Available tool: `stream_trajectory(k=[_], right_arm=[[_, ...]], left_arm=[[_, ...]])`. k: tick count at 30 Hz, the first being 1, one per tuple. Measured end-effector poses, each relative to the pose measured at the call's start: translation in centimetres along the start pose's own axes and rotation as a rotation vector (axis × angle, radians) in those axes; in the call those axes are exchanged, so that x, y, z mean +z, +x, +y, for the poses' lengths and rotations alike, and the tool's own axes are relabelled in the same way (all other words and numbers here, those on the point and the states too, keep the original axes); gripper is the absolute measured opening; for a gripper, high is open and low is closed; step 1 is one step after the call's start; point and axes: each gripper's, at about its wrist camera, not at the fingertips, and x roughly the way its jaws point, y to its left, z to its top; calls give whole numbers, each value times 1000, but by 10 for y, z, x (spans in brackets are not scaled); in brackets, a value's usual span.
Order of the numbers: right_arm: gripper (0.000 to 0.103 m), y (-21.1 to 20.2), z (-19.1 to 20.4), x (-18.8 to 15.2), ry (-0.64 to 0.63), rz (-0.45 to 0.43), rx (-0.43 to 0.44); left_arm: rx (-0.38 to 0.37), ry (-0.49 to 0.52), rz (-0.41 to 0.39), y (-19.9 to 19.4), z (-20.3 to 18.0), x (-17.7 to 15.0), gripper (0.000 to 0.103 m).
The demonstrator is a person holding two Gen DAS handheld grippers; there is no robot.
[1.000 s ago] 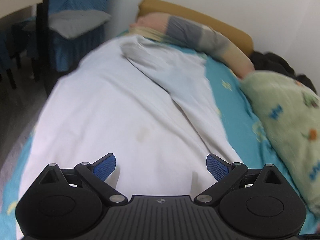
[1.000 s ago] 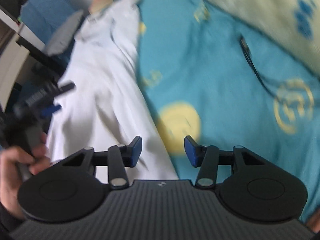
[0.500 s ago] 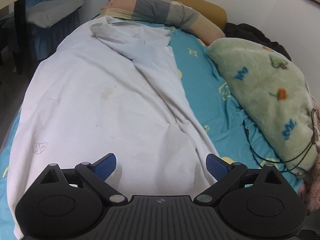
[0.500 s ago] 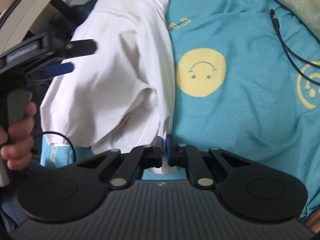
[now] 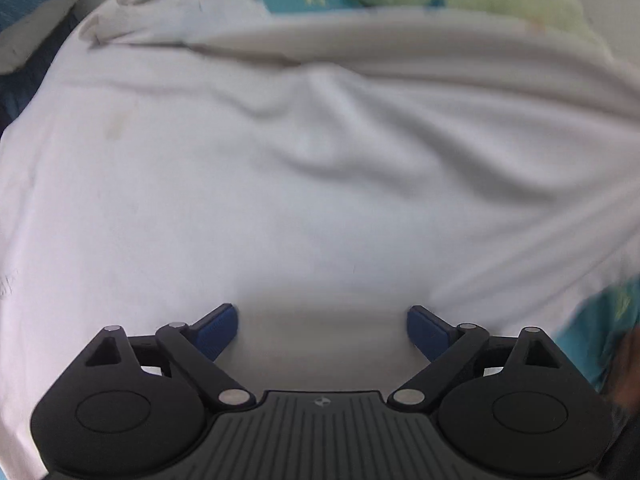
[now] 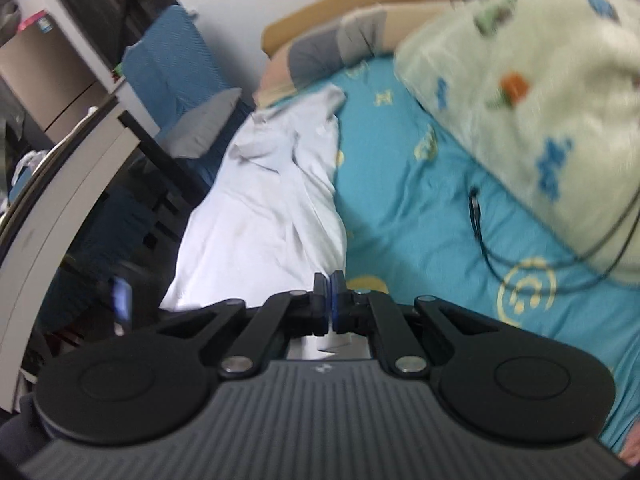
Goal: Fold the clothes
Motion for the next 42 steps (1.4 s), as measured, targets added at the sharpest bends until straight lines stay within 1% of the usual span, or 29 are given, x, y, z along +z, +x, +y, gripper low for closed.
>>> stream_trajectory(k=[1, 5, 6, 9, 11, 14, 16, 18, 21, 23, 24, 25, 26, 27, 29, 32, 35, 38, 42], right_arm=[[4, -1, 3, 4, -22, -5, 3], [4, 1, 31, 7, -129, -4, 42], [4, 3, 41, 4, -157, 0, 53], [5, 16, 77, -7, -253, 27, 82], [5, 32, 102, -18, -328, 58, 95], [5, 68, 136, -43, -453, 111, 94], [6, 96, 147, -58, -488, 163, 88], [7, 124, 146, -68, -467, 230, 66], [8, 147, 127, -66, -361, 343, 64], [15, 149, 109, -58, -271, 387, 82], [36, 144, 98, -51, -228, 376, 87], [61, 137, 89, -43, -192, 344, 94], [70, 130, 81, -35, -156, 312, 100], [74, 123, 72, -27, -120, 279, 107], [73, 111, 54, -11, -48, 210, 113], [73, 105, 28, 14, 55, 82, 81], [73, 109, 4, 28, 107, -10, 30], [75, 123, -14, 28, 128, -42, -33], [74, 143, -34, 26, 140, -49, -41]], left_arm=[[-3, 1, -11, -6, 2, -1, 94], [-88, -135, -88, -47, 31, 1, 93], [-99, -176, -129, -61, 42, 1, 93], [-100, -308, -270, -98, 77, 0, 96], [-92, -388, -346, -116, 101, 3, 96], [-64, -491, -412, -132, 131, 0, 96], [-65, -532, -407, -131, 142, -1, 96], [-69, -546, -384, -125, 145, -1, 96], [-73, -540, -354, -115, 143, 4, 96], [-75, -527, -343, -108, 139, 9, 96], [-82, -522, -340, -105, 138, 14, 96], [-90, -520, -335, -100, 137, 21, 96], [-101, -522, -331, -94, 137, 27, 96], [-109, -526, -328, -88, 138, 35, 96], [-116, -537, -325, -74, 140, 53, 96], [-117, -565, -333, -53, 147, 81, 96], [-105, -604, -353, -28, 158, 111, 96], [-83, -653, -368, 6, 174, 141, 95], [-13, -696, -385, 53, 195, 179, 92]])
